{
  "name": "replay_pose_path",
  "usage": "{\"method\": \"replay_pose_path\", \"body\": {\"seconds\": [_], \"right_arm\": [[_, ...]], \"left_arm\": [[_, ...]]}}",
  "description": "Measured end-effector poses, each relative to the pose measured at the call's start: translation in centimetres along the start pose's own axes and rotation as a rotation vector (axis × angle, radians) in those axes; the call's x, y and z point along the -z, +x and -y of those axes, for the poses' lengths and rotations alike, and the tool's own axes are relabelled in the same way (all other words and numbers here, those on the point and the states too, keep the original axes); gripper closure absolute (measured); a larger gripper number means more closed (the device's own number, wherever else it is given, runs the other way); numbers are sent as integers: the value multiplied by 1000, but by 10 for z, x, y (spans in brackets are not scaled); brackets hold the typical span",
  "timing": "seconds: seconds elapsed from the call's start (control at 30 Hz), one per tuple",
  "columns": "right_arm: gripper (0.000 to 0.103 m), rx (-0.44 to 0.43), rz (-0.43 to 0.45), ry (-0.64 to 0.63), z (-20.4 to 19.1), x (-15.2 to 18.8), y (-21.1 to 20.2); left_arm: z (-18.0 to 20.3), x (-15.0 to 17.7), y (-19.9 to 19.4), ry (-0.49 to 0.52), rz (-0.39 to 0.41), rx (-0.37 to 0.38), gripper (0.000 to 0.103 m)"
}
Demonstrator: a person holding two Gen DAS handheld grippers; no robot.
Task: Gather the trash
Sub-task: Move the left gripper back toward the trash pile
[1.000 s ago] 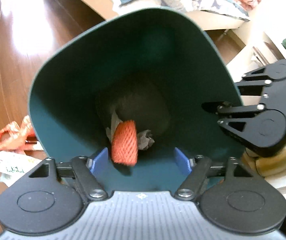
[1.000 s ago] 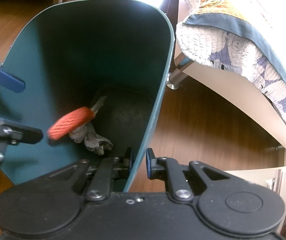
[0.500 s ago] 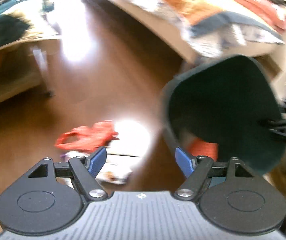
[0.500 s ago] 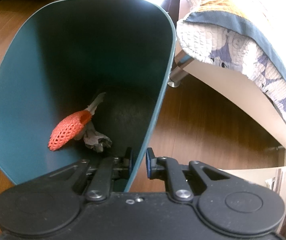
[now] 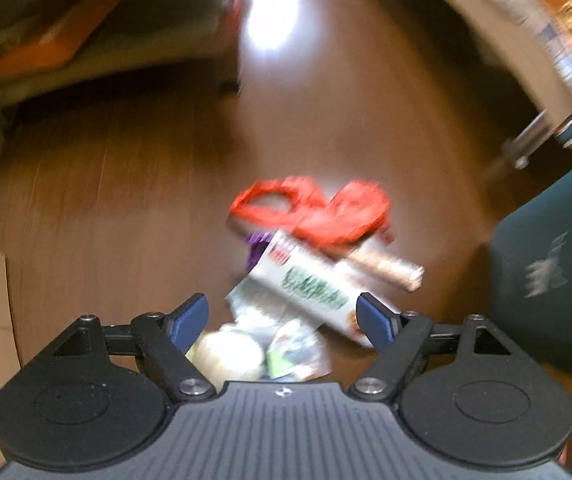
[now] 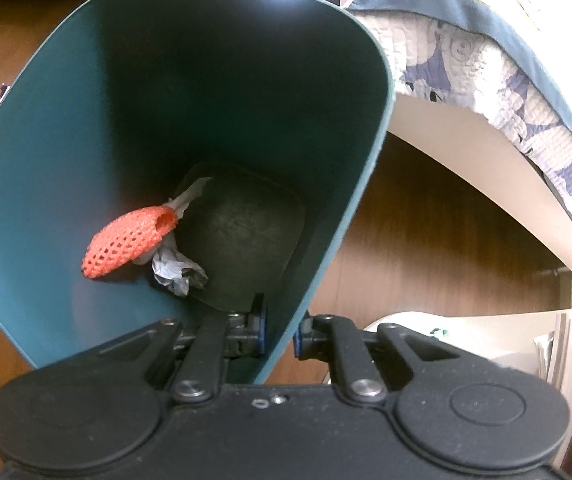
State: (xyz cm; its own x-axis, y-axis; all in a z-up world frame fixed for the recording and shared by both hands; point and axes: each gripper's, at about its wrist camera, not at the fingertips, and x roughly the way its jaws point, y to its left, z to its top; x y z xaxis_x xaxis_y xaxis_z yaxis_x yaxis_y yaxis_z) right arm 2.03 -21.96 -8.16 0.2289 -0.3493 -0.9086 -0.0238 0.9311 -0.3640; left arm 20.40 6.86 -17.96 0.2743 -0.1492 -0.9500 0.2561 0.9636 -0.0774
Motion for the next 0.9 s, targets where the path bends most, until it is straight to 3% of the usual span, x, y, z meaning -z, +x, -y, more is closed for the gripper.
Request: {"method": "replay_pose_path", "body": {"seconds": [0.17, 0.3, 0.43, 0.6, 0.9], "right_arm": [[91, 7, -16, 2, -4, 1, 4], [91, 7, -21, 12, -6, 0, 7], [90, 3, -29, 19, -5, 4, 12], [89, 5, -34, 18, -7, 4, 17], [89, 1, -32, 16, -3, 6, 19]], "left_arm": [[-33, 23, 64, -75, -167, -59, 22], [-55, 37, 98, -139, -267, -43, 22], [-68, 39, 114, -275, -288, -14, 22], [-59, 38, 134, -272, -307, -70, 22], [-85, 51, 150, -481, -328, -13, 22]]}}
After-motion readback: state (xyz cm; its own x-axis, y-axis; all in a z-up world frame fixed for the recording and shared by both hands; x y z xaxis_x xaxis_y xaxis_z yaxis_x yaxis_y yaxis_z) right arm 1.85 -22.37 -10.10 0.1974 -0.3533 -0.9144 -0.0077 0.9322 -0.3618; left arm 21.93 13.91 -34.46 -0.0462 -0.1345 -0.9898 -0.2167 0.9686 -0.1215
